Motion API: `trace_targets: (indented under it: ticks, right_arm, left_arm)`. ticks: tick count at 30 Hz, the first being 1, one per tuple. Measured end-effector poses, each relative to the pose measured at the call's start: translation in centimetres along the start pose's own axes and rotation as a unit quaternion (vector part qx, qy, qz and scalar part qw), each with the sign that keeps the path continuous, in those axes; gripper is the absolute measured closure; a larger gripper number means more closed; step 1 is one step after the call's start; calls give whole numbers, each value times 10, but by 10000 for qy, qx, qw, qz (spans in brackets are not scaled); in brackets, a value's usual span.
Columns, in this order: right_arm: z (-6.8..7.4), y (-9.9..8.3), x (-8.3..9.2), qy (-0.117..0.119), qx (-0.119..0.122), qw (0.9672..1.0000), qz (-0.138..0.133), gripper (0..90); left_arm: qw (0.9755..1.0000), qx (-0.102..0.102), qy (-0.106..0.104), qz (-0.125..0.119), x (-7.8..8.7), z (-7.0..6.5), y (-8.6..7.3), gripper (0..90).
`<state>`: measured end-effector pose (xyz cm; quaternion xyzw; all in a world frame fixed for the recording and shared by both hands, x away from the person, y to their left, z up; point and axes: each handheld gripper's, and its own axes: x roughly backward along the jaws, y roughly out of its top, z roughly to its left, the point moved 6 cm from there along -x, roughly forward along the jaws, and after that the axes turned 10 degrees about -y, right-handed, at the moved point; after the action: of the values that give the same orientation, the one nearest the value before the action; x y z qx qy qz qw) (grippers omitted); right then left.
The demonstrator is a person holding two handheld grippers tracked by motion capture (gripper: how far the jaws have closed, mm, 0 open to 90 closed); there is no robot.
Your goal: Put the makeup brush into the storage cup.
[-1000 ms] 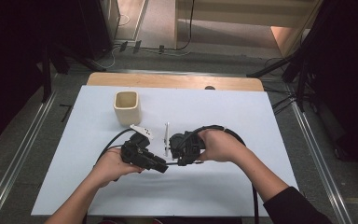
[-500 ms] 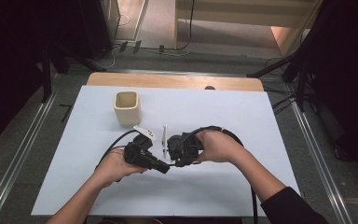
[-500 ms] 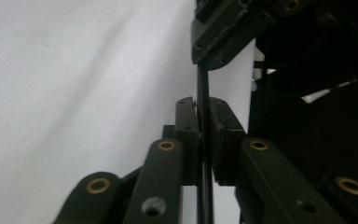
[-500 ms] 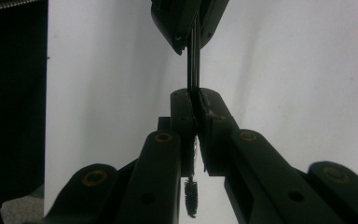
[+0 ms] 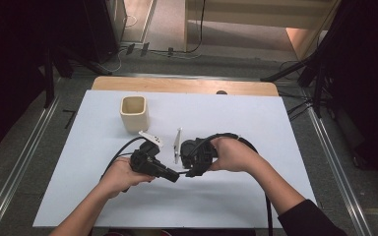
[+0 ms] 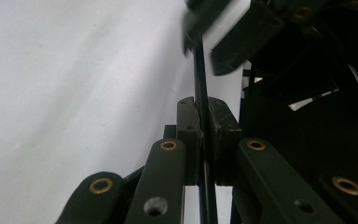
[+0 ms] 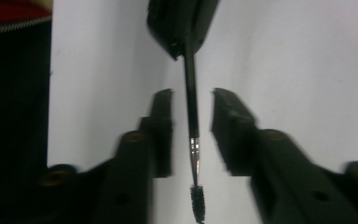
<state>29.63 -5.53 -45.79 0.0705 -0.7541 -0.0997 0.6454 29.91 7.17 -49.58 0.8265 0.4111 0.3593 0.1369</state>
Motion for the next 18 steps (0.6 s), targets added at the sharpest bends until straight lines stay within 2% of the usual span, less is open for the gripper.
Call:
trace_targets:
  ticks: [1, 6, 9, 11, 17, 18]
  right_arm:
    - [-3, -2, 3, -56, -278, 9995, -151, 498]
    - [-7, -9, 8, -183, -843, 9948, -550, 365]
    - [-7, -12, 12, -140, -1284, 9880, -846, 320]
    - [-8, -14, 14, -190, -1470, 9834, -1047, 295]
    - [-7, -21, 17, -334, -2018, 9706, -1265, 260]
    - [-6, -22, 18, -326, -2131, 9677, -1309, 260]
  left_arm:
    - [10000, 22, -6, -35, 1, 1, -1, 851]
    - [9999, 101, 31, -129, 1, 1, -2, 850]
    - [9996, 103, 78, -234, 2, 3, -2, 850]
    - [9993, 166, 90, -308, 3, 3, -3, 850]
    - [9979, 182, 241, -579, 5, 5, -5, 850]
    - [9974, 194, 258, -650, 5, 5, -5, 850]
